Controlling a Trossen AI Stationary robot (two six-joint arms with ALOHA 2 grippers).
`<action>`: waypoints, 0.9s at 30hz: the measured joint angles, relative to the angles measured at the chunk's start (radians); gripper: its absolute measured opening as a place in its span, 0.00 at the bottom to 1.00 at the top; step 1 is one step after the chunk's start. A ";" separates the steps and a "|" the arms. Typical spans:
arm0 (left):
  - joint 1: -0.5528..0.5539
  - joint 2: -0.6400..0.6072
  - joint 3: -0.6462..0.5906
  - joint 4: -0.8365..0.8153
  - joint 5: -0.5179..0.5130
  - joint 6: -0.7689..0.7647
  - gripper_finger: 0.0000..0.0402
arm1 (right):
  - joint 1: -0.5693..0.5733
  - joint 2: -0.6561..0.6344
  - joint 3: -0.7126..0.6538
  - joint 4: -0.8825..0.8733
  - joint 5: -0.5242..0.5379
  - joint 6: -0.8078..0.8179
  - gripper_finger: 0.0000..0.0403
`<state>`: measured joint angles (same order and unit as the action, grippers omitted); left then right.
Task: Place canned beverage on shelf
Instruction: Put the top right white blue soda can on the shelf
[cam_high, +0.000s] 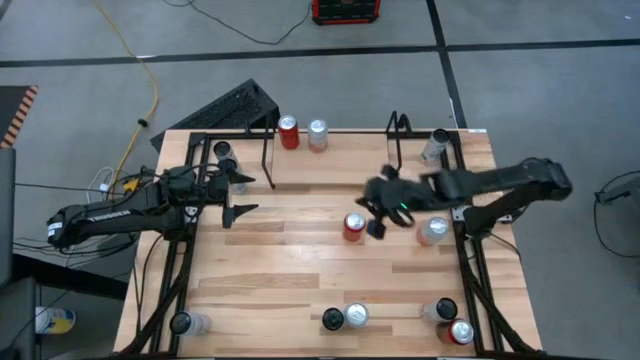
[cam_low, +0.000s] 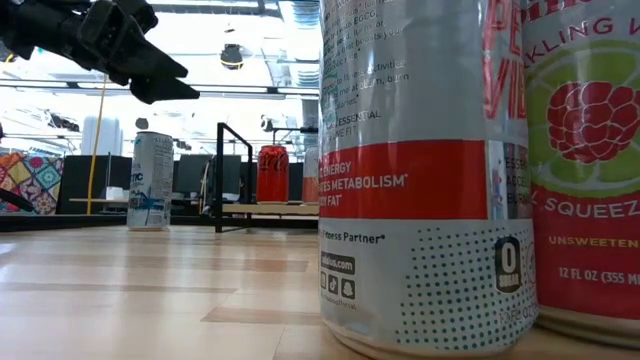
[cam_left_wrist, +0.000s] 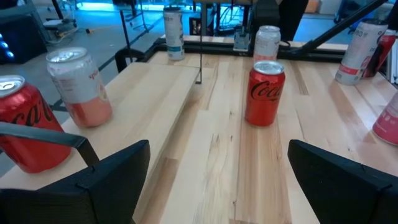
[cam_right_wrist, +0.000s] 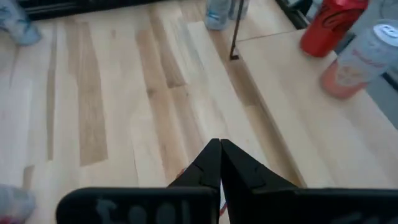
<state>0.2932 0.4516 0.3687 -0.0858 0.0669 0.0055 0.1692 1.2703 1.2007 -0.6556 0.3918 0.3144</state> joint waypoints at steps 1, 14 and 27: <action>0.000 0.000 0.000 0.008 0.000 0.000 0.92 | 0.034 -0.022 -0.014 -0.005 0.039 0.027 0.07; 0.000 0.000 0.000 0.053 0.001 0.010 0.92 | 0.126 -0.189 -0.041 -0.504 0.416 0.595 0.07; 0.000 0.000 0.000 0.055 -0.001 0.034 0.92 | -0.479 -0.185 -0.041 -0.638 0.409 0.593 0.06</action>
<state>0.2931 0.4519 0.3687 -0.0311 0.0658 0.0399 -0.3101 1.0851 1.1599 -1.2931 0.8006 0.9079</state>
